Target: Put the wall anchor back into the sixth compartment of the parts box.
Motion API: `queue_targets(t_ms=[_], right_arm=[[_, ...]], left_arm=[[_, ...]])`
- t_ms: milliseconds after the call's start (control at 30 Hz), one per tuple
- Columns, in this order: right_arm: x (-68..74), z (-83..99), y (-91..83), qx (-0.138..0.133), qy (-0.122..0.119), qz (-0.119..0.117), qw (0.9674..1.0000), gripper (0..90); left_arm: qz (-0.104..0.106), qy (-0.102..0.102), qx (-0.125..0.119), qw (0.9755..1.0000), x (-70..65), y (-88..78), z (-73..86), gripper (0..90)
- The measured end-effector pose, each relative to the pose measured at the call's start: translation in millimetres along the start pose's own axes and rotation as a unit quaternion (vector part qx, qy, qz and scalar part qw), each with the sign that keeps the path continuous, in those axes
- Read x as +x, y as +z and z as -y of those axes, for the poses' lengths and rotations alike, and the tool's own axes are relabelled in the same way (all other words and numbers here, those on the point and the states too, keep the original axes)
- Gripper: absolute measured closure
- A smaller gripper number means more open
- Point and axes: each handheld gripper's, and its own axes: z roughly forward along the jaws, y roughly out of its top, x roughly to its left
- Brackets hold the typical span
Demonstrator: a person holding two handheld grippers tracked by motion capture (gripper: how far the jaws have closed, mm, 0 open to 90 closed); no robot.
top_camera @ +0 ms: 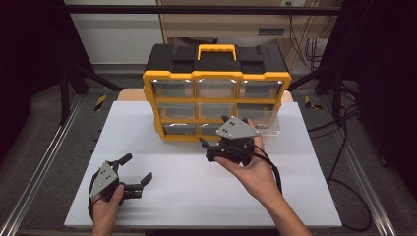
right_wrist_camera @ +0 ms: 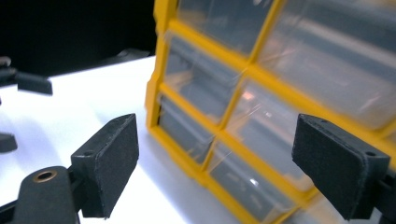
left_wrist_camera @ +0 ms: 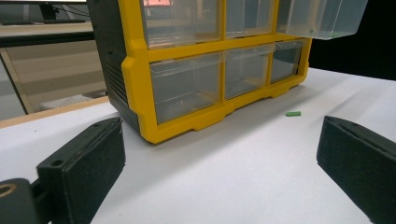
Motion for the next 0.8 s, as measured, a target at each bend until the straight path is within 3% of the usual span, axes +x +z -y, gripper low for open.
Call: queue_targets(t_ms=[200,300,433,533,800], right_arm=[[12.9,24.2,18.2,0.034,-0.009,-0.012,0.9993,15.8],[17.5,40.5,25.6,0.053,0.019,-0.031,0.9979,12.4],[20.6,60.9,33.3,0.068,0.039,-0.039,0.9962,12.0],[21.6,75.4,37.4,0.079,0.031,-0.032,0.9958,13.8],[12.9,104.4,43.4,0.108,0.057,-0.036,0.9919,21.2]], left_arm=[[-0.002,-0.003,-0.001,1.0,1.3,0.0,0.5,0.9],[0.0,-0.003,-0.001,1.0,0.4,0.5,0.3,0.9],[0.0,-0.001,0.001,1.0,0.2,0.8,0.5,0.9],[0.0,-0.002,0.001,1.0,0.2,0.4,0.5,0.9],[0.003,0.002,0.004,1.0,-2.1,3.5,0.5,1.0]])
